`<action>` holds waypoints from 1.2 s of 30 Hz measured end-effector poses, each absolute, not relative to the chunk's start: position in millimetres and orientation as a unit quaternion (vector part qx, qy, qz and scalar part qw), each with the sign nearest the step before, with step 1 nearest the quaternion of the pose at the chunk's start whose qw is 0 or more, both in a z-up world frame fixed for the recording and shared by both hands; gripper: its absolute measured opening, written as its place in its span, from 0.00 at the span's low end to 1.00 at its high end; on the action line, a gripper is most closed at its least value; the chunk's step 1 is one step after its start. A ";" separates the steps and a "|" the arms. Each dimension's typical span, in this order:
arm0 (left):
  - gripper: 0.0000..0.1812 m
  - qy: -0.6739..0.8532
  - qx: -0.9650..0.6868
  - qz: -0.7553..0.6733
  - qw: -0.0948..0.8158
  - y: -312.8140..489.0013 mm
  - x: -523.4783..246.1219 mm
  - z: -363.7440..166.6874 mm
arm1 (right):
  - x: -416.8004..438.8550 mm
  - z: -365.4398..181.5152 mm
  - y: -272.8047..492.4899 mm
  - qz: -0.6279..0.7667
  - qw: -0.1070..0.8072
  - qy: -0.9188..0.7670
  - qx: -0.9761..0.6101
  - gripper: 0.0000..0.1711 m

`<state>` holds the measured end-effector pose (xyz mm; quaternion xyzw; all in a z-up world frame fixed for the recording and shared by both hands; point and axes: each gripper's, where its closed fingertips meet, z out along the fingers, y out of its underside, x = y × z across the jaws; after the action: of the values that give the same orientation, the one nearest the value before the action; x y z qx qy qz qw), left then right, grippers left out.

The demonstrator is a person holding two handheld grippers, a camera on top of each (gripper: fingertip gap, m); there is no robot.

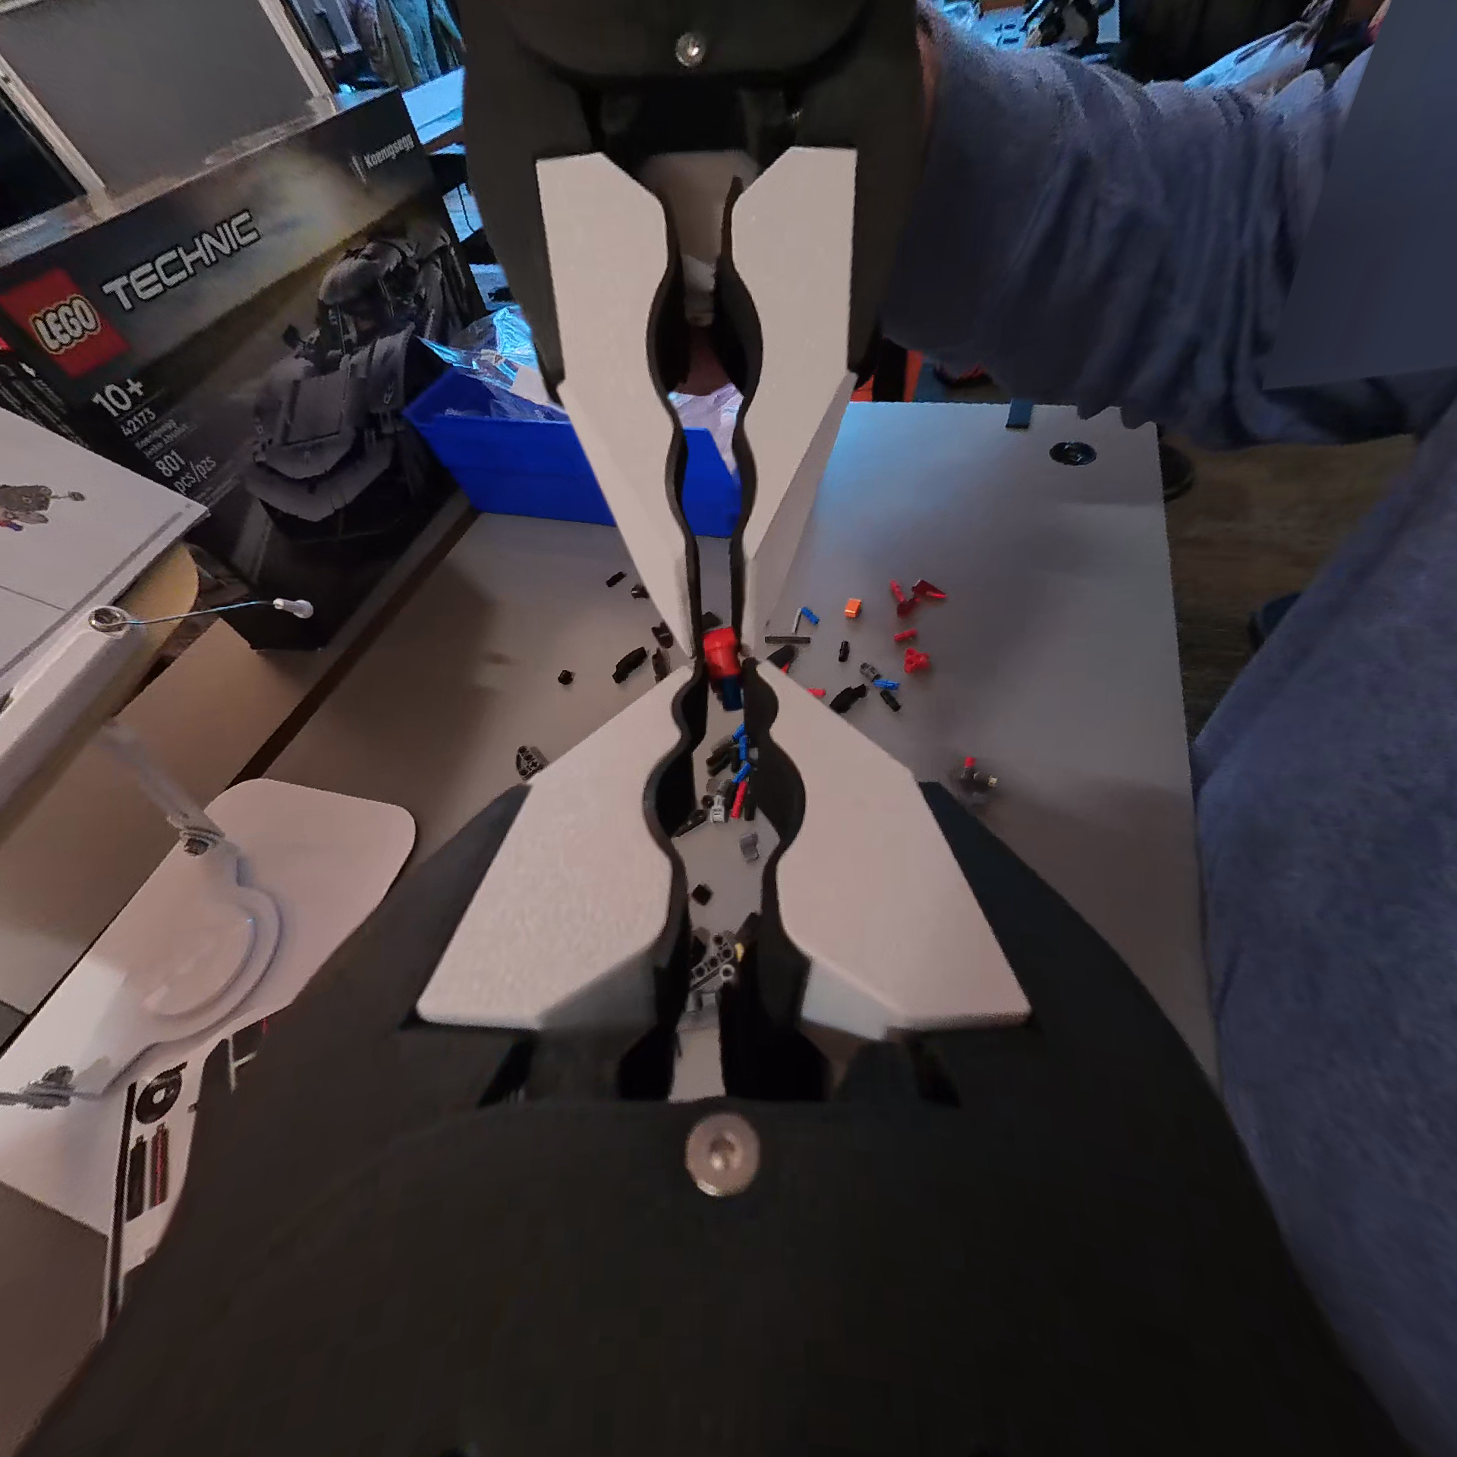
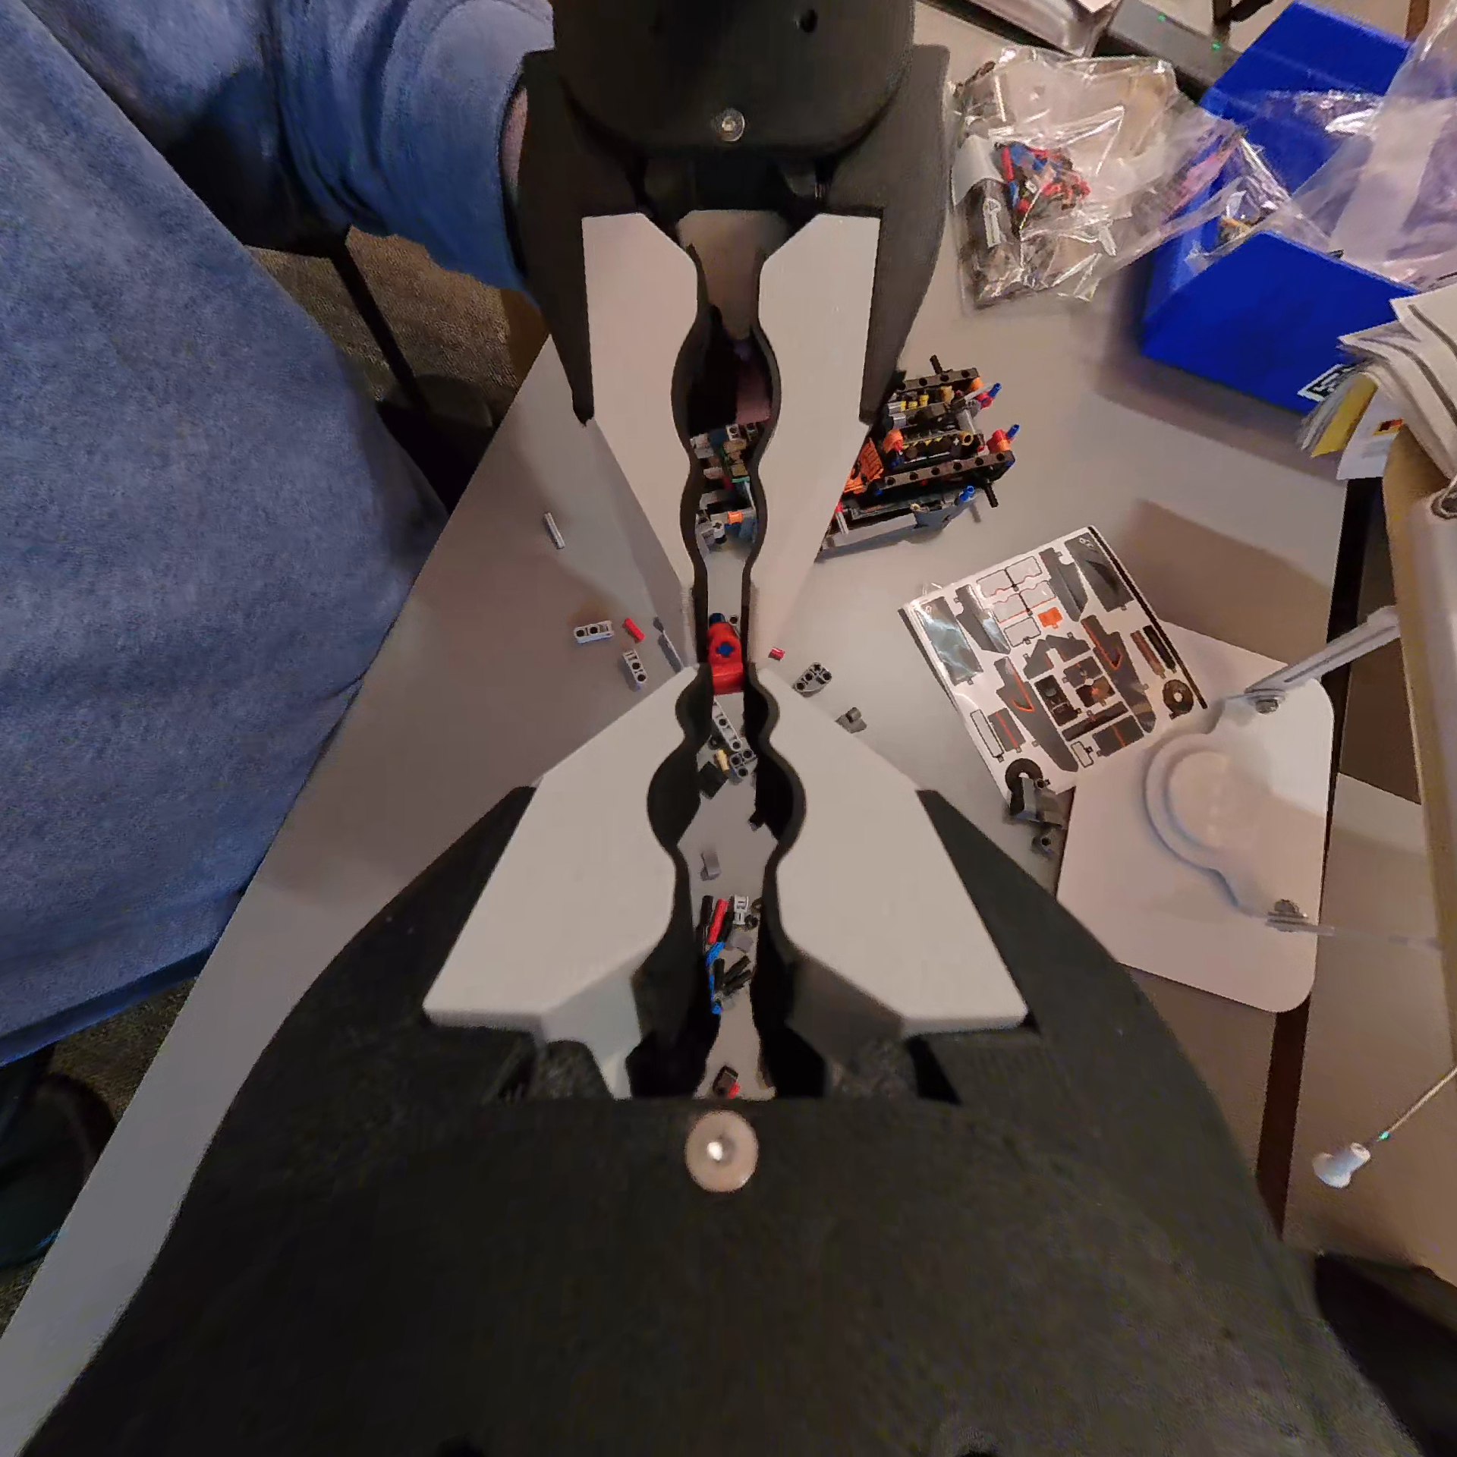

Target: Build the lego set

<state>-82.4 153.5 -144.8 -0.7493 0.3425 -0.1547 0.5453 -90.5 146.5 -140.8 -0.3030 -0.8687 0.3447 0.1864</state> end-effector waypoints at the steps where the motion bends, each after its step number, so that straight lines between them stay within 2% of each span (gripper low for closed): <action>1: 0.03 0.340 -0.749 -0.152 0.548 153.5 -82.8 -144.4 | -90.3 -140.7 146.4 0.342 0.189 -0.869 -0.304 0.03; 8: 0.03 0.299 -0.742 -0.161 0.578 152.5 -89.9 -139.2 | -96.6 -136.6 146.3 0.339 0.209 -0.862 -0.313 0.04; 11: 0.03 0.258 -0.728 -0.197 0.604 150.8 -98.0 -128.6 | -101.0 -127.2 150.3 0.350 0.233 -0.848 -0.323 0.12; 16: 0.03 0.180 -0.685 -0.281 0.648 146.0 -113.7 -111.4 | -98.4 -111.7 159.2 0.368 0.274 -0.822 -0.337 0.11; 23: 0.03 0.149 -0.656 -0.297 0.678 129.0 -130.0 -98.4 | -72.3 -106.5 176.3 0.381 0.307 -0.780 -0.389 0.08; 28: 0.03 0.153 -0.629 -0.327 0.688 122.9 -113.9 -94.5 | -80.4 -110.5 149.7 0.477 0.302 -0.718 -0.407 0.09; 33: 0.03 0.169 -0.609 -0.334 0.700 119.8 -97.8 -90.1 | -96.0 -89.4 128.5 0.603 0.286 -0.635 -0.390 0.08; 36: 0.03 0.174 -0.605 -0.328 0.704 118.1 -94.8 -89.9 | -99.3 -85.1 119.2 0.629 0.266 -0.624 -0.380 0.08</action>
<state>-94.8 118.1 -89.9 -0.6054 0.1737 -0.3281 0.7041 -99.3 119.2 -85.1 -0.3796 -0.6242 0.6288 0.2664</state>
